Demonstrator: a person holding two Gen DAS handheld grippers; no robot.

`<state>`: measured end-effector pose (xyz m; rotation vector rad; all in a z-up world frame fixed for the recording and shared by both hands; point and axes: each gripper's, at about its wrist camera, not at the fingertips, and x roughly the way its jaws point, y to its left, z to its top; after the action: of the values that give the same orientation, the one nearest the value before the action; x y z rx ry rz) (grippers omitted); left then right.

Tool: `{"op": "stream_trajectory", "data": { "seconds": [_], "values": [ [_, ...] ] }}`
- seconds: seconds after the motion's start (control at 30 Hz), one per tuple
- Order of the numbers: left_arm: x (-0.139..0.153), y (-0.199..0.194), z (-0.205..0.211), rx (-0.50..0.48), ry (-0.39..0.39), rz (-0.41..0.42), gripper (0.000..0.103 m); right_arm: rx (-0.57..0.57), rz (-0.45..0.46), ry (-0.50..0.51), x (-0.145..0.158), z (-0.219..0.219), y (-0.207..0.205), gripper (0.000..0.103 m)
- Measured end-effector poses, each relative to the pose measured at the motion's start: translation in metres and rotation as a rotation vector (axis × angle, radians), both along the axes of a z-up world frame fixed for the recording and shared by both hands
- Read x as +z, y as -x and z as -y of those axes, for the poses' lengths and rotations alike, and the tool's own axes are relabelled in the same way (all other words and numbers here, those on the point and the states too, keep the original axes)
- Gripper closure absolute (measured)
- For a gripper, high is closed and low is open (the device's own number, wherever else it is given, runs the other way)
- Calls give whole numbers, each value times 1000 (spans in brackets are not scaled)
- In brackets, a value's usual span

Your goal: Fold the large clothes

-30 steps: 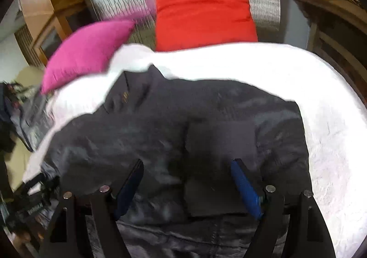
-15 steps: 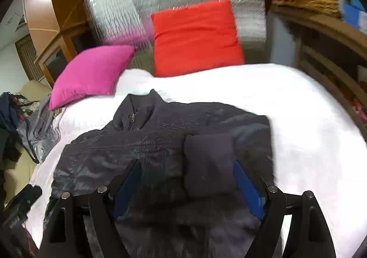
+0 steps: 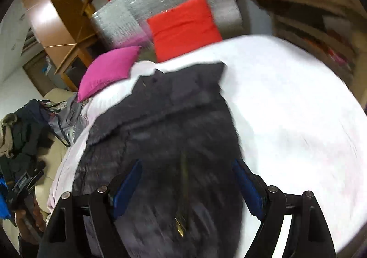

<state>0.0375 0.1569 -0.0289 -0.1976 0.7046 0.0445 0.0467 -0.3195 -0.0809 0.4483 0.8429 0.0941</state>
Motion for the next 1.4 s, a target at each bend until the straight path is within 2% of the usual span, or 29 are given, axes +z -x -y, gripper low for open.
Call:
{"op": "stream_trajectory", "data": {
  "seconds": [0.17, 0.23, 0.3, 0.47, 0.6, 0.7, 0.83, 1.0, 1.1, 1.3, 1.4],
  "values": [
    [-31, 51, -51, 79, 43, -86, 9, -40, -58, -81, -29, 24, 43, 19],
    [-45, 67, -62, 97, 37, -116, 9, -28, -77, -105, -37, 25, 55, 19],
    [-58, 81, -68, 104, 35, -150, 9, -11, -87, -124, -44, 23, 65, 19],
    [-81, 95, -68, 96, 88, -206, 9, 15, -122, -169, -61, 13, 77, 19],
    [-84, 98, -54, 65, 96, -206, 9, 11, -135, -187, -69, 6, 83, 19],
    [-83, 100, -45, 38, 88, -187, 9, -6, -120, -181, -64, 3, 89, 19],
    [-86, 100, -43, 49, 100, -200, 9, -24, -79, -145, -54, 3, 100, 19],
    [-88, 102, -44, 53, 114, -227, 9, -54, -122, -201, -70, 19, 105, 19],
    [-86, 108, -45, 55, 104, -211, 9, -67, -117, -231, -72, 25, 106, 19],
    [-92, 105, -48, 58, 118, -237, 9, -27, -150, -253, -82, 16, 102, 19],
    [-93, 103, -42, 43, 95, -250, 9, -21, -170, -269, -93, 14, 102, 19]
  ]
}}
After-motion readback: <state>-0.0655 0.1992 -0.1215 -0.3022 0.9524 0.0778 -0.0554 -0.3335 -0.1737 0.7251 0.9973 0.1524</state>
